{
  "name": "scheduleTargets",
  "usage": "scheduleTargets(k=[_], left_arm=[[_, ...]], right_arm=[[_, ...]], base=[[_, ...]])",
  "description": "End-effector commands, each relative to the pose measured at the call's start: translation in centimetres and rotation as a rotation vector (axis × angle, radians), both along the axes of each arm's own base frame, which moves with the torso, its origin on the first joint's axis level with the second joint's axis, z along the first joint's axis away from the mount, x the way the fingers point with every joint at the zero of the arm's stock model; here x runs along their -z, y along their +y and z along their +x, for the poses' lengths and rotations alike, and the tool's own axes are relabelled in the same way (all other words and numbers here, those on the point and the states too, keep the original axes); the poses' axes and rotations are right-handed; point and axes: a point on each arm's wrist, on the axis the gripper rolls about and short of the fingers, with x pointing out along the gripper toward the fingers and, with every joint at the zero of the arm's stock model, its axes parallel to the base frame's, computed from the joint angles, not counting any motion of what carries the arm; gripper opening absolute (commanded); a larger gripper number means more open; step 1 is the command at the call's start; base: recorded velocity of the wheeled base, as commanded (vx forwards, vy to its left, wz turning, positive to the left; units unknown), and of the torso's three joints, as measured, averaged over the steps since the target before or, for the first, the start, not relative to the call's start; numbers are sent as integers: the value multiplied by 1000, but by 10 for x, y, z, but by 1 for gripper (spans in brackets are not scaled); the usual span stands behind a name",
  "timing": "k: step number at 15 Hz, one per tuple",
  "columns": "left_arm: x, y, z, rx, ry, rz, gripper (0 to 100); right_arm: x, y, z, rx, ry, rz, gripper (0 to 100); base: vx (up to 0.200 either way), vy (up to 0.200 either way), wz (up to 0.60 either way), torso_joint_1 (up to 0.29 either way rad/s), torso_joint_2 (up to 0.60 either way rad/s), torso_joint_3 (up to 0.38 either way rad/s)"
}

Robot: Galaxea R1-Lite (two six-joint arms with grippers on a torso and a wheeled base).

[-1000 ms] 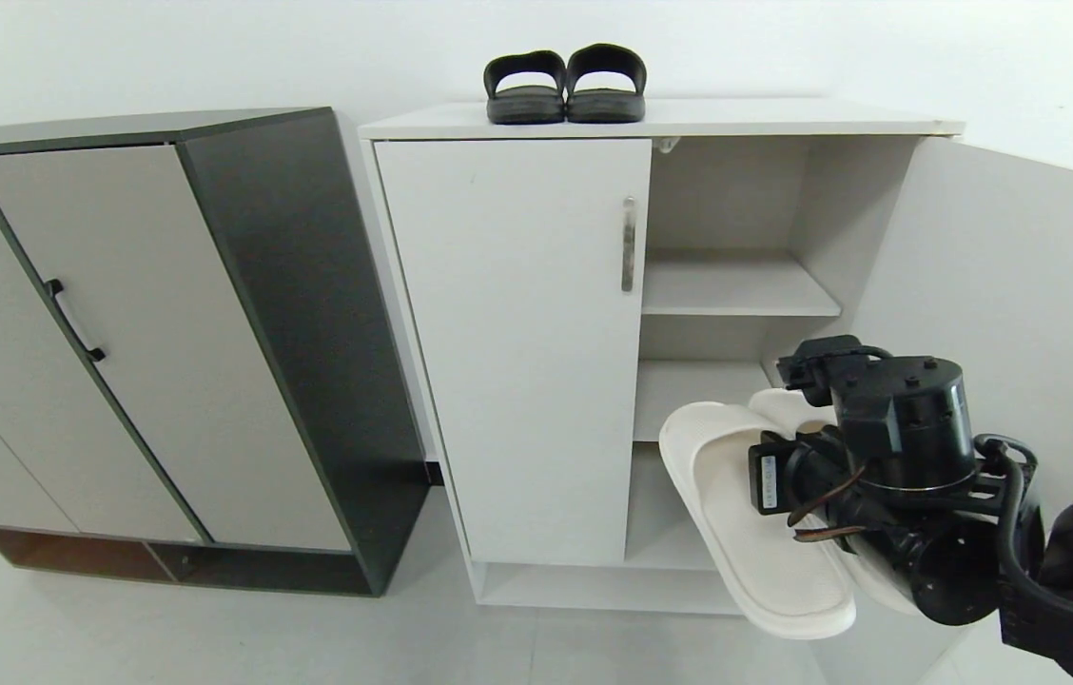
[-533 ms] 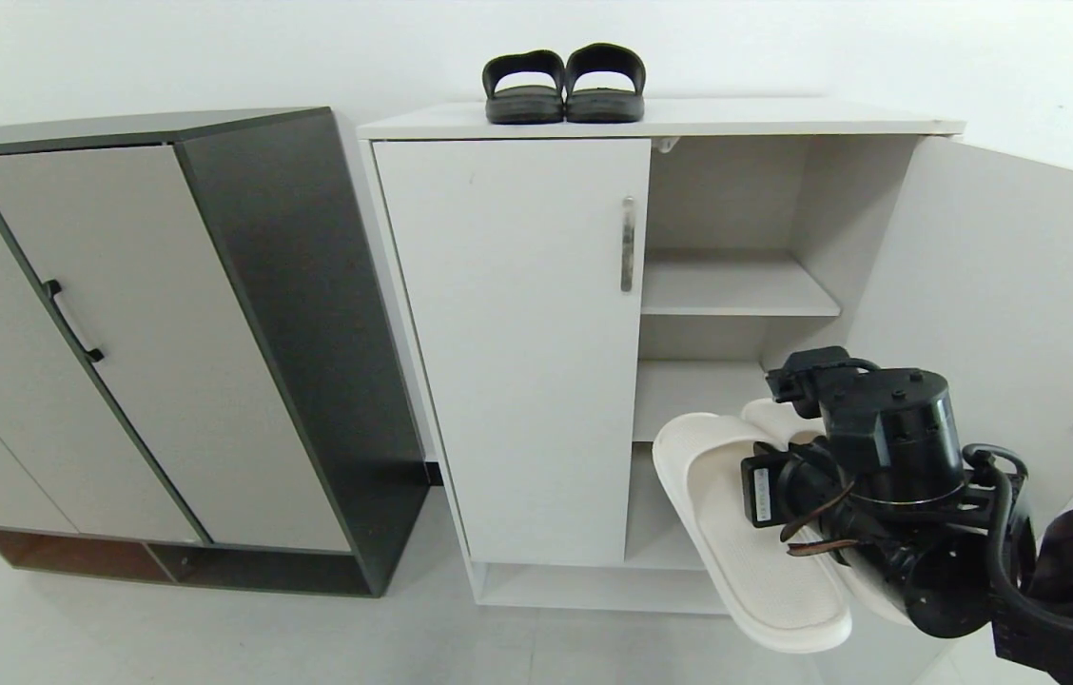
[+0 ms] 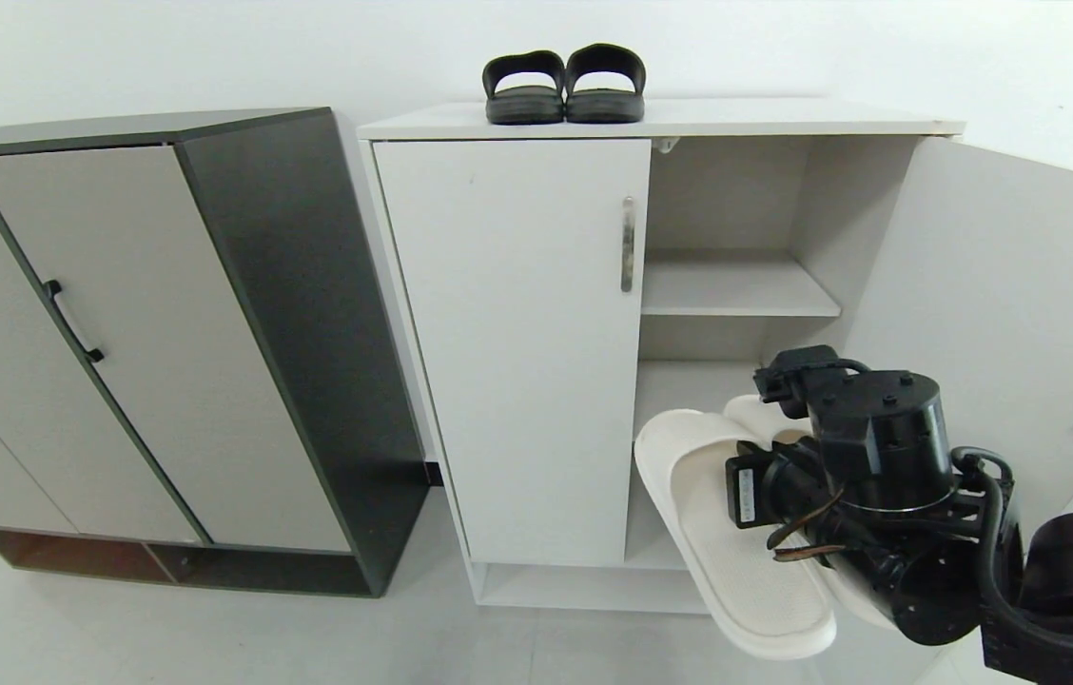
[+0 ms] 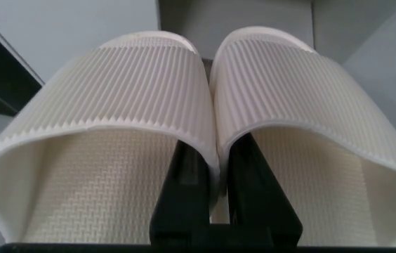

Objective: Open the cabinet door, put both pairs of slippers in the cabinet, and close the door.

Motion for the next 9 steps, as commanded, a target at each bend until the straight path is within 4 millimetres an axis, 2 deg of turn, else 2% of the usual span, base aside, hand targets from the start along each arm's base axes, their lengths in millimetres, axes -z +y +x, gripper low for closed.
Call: scheduleTargets(k=[1, 2, 9], left_arm=[[0, 0, 0, -1, -3, 0, 0], [0, 0, 0, -1, -3, 0, 0], [0, 0, 0, -1, -3, -2, 0]], right_arm=[[-1, 8, 6, -3, -19, 23, 0], [0, 12, 9, -2, -30, 31, 0], [1, 16, 11, 5, -41, 36, 0]], base=[[0, 0, 0, 0, 0, 0], [0, 0, 0, 0, 0, 0], [0, -200, 0, 6, 3, 2]])
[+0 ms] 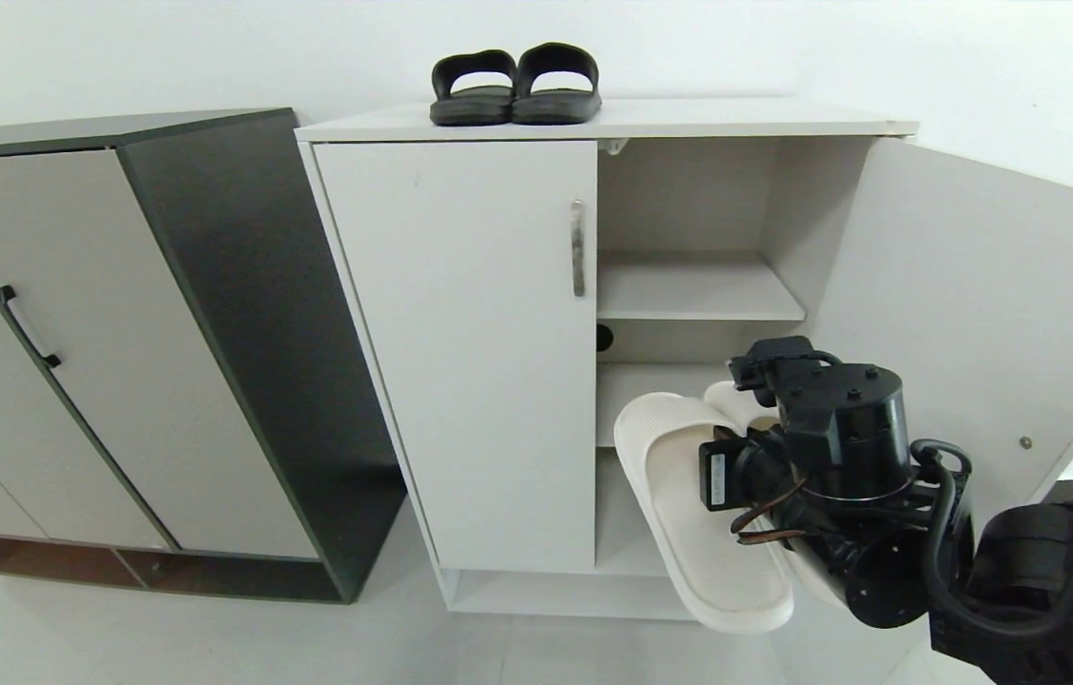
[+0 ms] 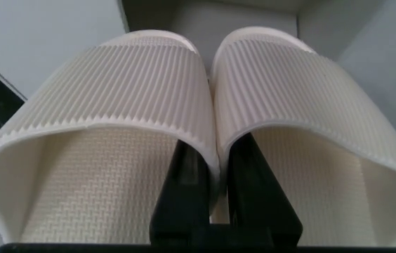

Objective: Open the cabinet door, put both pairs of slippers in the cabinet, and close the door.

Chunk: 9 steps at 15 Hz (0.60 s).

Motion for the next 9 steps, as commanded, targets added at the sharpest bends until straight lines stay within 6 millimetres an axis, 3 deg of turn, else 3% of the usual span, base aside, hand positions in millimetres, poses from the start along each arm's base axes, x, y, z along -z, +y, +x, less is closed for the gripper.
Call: scheduleTargets(k=[1, 4, 9], left_arm=[[0, 0, 0, 1, 3, -1, 0], [0, 0, 0, 1, 3, -1, 0], [0, 0, 0, -1, 3, -1, 0]], right_arm=[[2, 2, 1, 0, 3, -4, 0], [1, 2, 2, 8, -1, 0, 0], [14, -9, 23, 76, 7, -6, 0]], base=[[0, 0, 0, 0, 0, 0], [0, 0, 0, 0, 0, 0], [0, 0, 0, 0, 0, 0]])
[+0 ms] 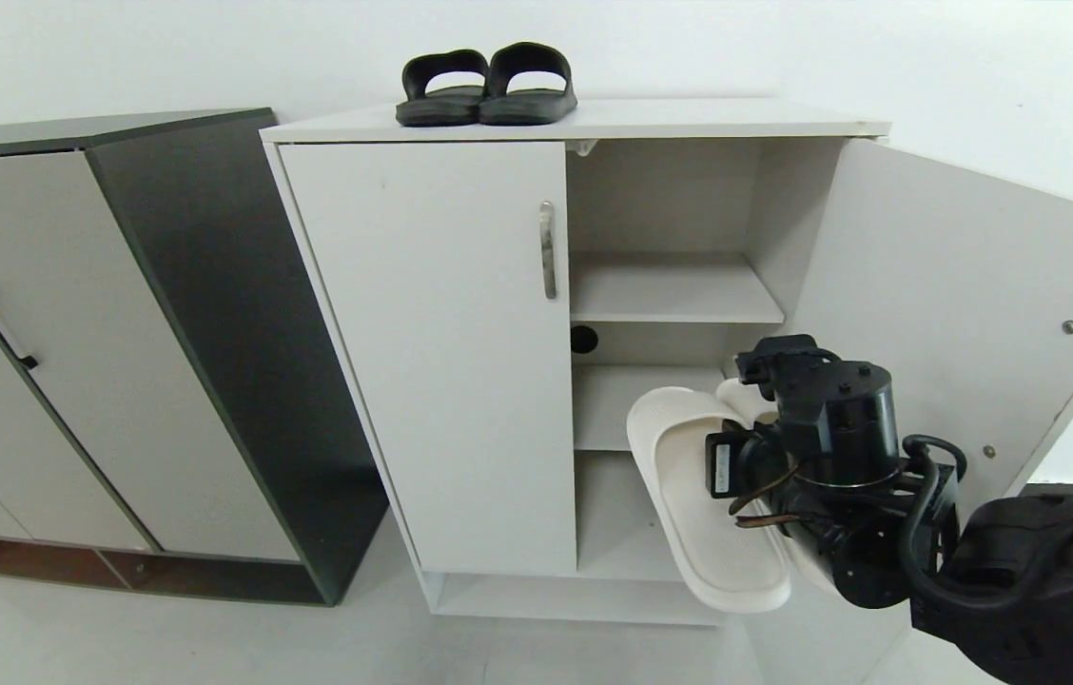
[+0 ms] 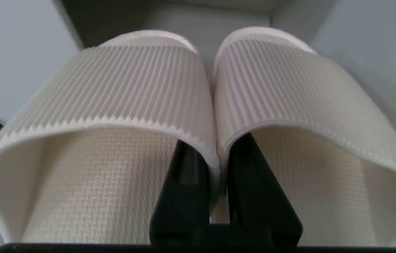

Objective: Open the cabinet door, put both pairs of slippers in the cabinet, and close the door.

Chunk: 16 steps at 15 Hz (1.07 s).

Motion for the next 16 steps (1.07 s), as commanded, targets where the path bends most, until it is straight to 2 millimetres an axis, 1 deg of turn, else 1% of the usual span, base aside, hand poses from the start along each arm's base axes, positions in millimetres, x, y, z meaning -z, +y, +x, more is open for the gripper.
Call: scheduleTargets(k=[1, 3, 5, 13, 15, 16], left_arm=[[0, 0, 0, 0, 2, -3, 0], [0, 0, 0, 0, 3, -4, 0], [0, 0, 0, 0, 3, -4, 0], [0, 0, 0, -1, 3, -13, 0], [0, 0, 0, -5, 3, -16, 0], [0, 0, 0, -4, 3, -12, 0]], right_arm=[[9, -6, 10, 34, 18, -16, 0], [13, -13, 18, 60, 29, -23, 0], [16, -15, 24, 74, 29, -23, 0], [21, -15, 25, 76, 37, -29, 0], [21, -7, 19, 40, 40, -28, 0], [30, 16, 9, -60, 50, -27, 0]], base=[[0, 0, 0, 0, 0, 0], [0, 0, 0, 0, 0, 0], [0, 0, 0, 0, 0, 0], [0, 0, 0, 0, 0, 0], [0, 0, 0, 0, 0, 0], [0, 0, 0, 0, 0, 0]])
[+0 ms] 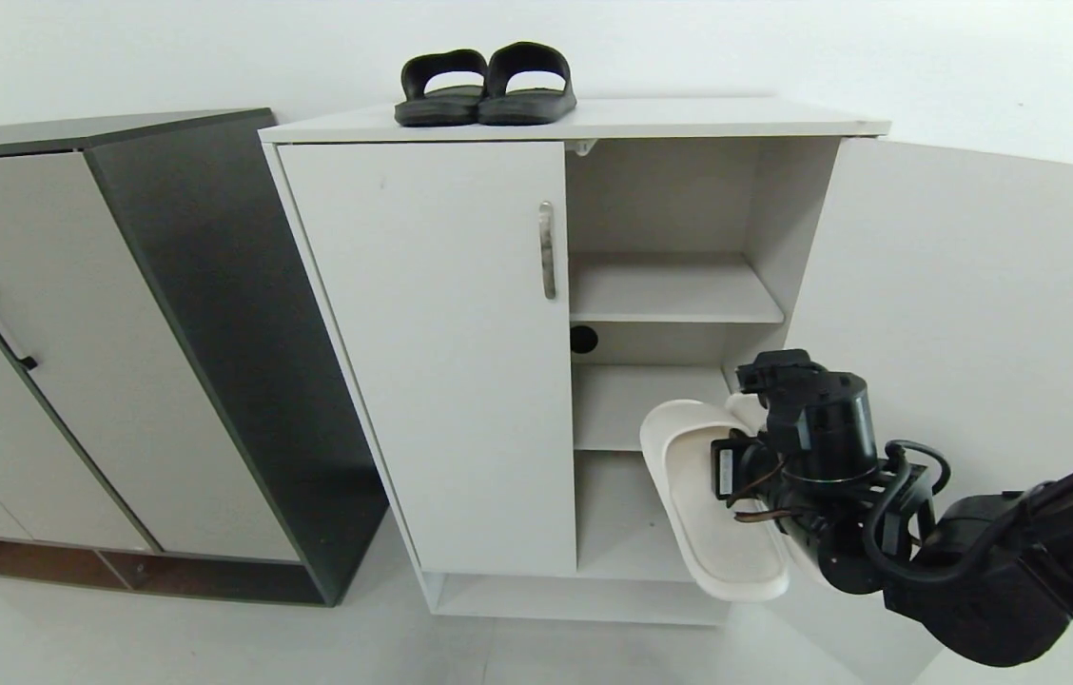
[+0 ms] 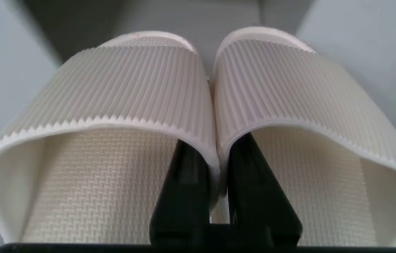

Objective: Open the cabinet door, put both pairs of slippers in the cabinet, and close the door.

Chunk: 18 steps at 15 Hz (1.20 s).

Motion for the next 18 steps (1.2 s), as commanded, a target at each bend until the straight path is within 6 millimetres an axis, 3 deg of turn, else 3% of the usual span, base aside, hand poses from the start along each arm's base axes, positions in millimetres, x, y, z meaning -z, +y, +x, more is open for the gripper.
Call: scheduleTargets(k=[1, 4, 10, 18], left_arm=[[0, 0, 0, 0, 1, 3, 0], [0, 0, 0, -1, 1, 0, 0], [0, 0, 0, -1, 1, 1, 0], [0, 0, 0, -1, 1, 0, 0]], right_arm=[[16, 30, -2, -82, 8, -3, 0], [50, 46, 28, -59, 30, -18, 0], [56, 51, 35, -51, 33, 3, 0], [63, 52, 36, -2, 28, 10, 0]], base=[[0, 0, 0, 0, 0, 0], [0, 0, 0, 0, 0, 0], [0, 0, 0, -1, 0, -17], [0, 0, 0, 2, 2, -189]])
